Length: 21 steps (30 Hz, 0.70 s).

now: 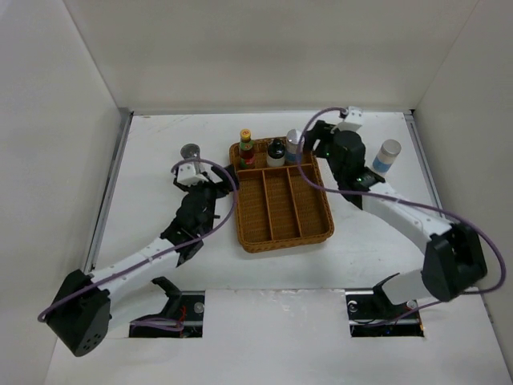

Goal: Organize the condiment bottles

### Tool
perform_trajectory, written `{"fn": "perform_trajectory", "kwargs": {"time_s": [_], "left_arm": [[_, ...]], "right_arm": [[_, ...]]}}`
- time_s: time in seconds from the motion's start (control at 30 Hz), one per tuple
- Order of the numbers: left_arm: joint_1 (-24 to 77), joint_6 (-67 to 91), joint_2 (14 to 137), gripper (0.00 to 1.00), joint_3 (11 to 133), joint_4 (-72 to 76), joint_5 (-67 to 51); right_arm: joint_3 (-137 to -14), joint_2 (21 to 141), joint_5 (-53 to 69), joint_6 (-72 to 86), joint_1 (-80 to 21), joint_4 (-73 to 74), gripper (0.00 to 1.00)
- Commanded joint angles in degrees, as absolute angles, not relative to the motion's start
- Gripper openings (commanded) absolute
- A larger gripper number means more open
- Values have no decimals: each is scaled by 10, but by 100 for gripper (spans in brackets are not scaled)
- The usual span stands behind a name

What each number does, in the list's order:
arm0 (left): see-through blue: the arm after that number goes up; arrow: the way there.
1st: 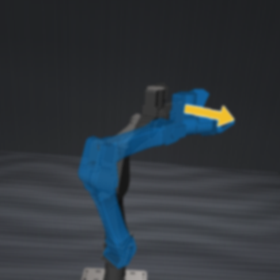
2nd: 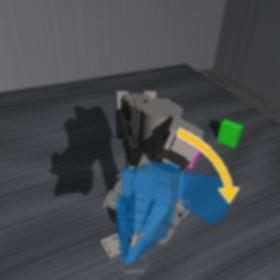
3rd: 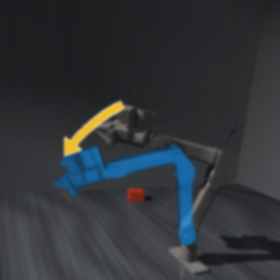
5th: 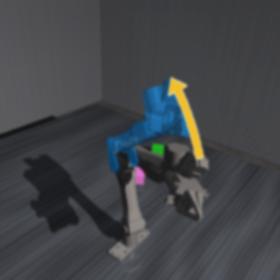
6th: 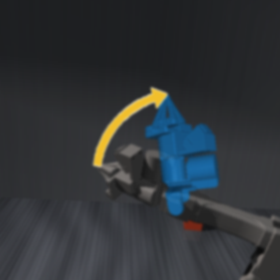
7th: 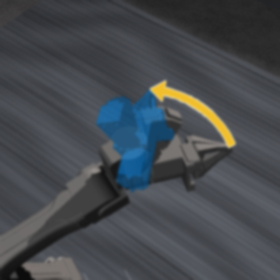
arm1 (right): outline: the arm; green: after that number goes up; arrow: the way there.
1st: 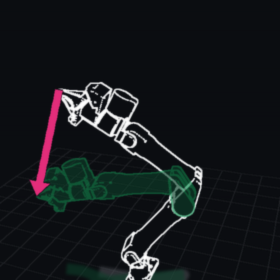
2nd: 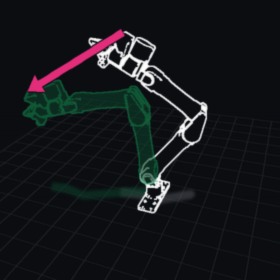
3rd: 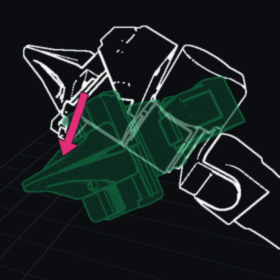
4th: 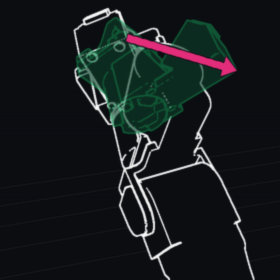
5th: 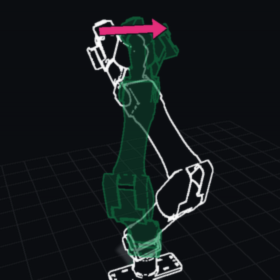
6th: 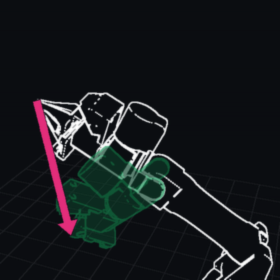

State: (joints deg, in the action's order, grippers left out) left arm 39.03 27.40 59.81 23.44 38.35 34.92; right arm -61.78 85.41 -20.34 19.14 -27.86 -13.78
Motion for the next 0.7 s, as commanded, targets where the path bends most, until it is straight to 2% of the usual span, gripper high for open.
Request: {"fn": "perform_trajectory", "kwargs": {"time_s": [0.0, 0.03, 0.07, 0.1, 0.13, 0.17, 0.2, 0.27, 0.33, 0.43, 0.67], "left_arm": [[376, 253, 562, 90, 307, 222, 435], [368, 253, 565, 90, 323, 184, 443], [358, 254, 576, 90, 343, 138, 446], [355, 256, 584, 90, 354, 114, 444], [352, 256, 599, 90, 369, 86, 440], [349, 256, 619, 90, 381, 66, 442], [344, 257, 639, 90, 389, 56, 445], [328, 261, 679, 91, 402, 54, 438], [316, 265, 708, 91, 412, 61, 425], [301, 265, 743, 91, 419, 90, 402], [257, 265, 816, 90, 448, 98, 371]], "right_arm": [[-538, 781, -224, 251, -288, -193, 71], [-507, 759, -222, 270, -292, -199, 46], [-482, 738, -219, 289, -299, -200, 28], [-458, 720, -215, 305, -307, -200, 20], [-436, 702, -211, 312, -316, -203, 20], [-417, 686, -211, 315, -326, -204, 23], [-395, 666, -214, 315, -338, -207, 33], [-346, 623, -219, 318, -359, -222, 62], [-296, 582, -221, 316, -380, -248, 79], [-249, 541, -214, 313, -399, -264, 85], [-232, 562, -203, 308, -428, -287, 86]]}}
